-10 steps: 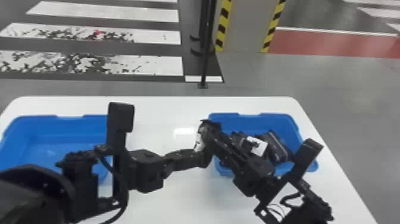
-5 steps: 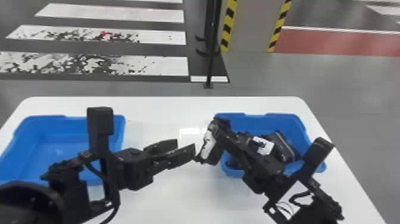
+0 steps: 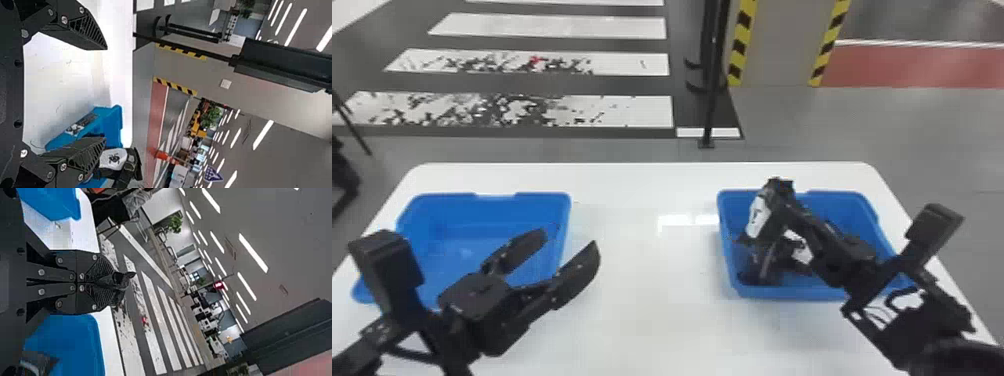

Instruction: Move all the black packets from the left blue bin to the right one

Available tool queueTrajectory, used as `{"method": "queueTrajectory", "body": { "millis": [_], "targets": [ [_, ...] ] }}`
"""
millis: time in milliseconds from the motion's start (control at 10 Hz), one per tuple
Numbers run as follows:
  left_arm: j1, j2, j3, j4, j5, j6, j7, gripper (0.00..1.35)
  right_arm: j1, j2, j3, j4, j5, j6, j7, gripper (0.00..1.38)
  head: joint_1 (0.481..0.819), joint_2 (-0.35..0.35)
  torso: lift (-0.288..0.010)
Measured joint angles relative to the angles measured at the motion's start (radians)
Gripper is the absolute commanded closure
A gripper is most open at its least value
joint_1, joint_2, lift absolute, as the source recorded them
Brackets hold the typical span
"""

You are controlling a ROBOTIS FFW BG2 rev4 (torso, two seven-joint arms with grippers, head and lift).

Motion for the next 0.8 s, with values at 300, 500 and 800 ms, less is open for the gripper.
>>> {"method": "queueTrajectory", "body": {
  "millis": [300, 500, 800],
  "targets": [
    [0.125, -0.030, 0.061, -0.064, -0.027, -0.132, 0.000, 0.25, -0.120, -0.020, -0.129, 0.183, 0.068, -0.003, -0.002, 1.11, 0.695, -0.115, -0.139],
    [0.178, -0.046, 0.077, -0.092, -0.029, -0.160, 0.001, 0.25, -0.179, -0.040, -0.152, 0.274, 0.097, 0.017, -0.002, 0.44, 0.695, -0.142, -0.139],
    [0.208, -0.063, 0.102, -0.108, -0.030, -0.185, 0.001, 0.25, -0.106, -0.028, -0.178, 0.183, 0.163, 0.025, -0.062, 0.11, 0.695, -0.158, -0.139]
  ]
}}
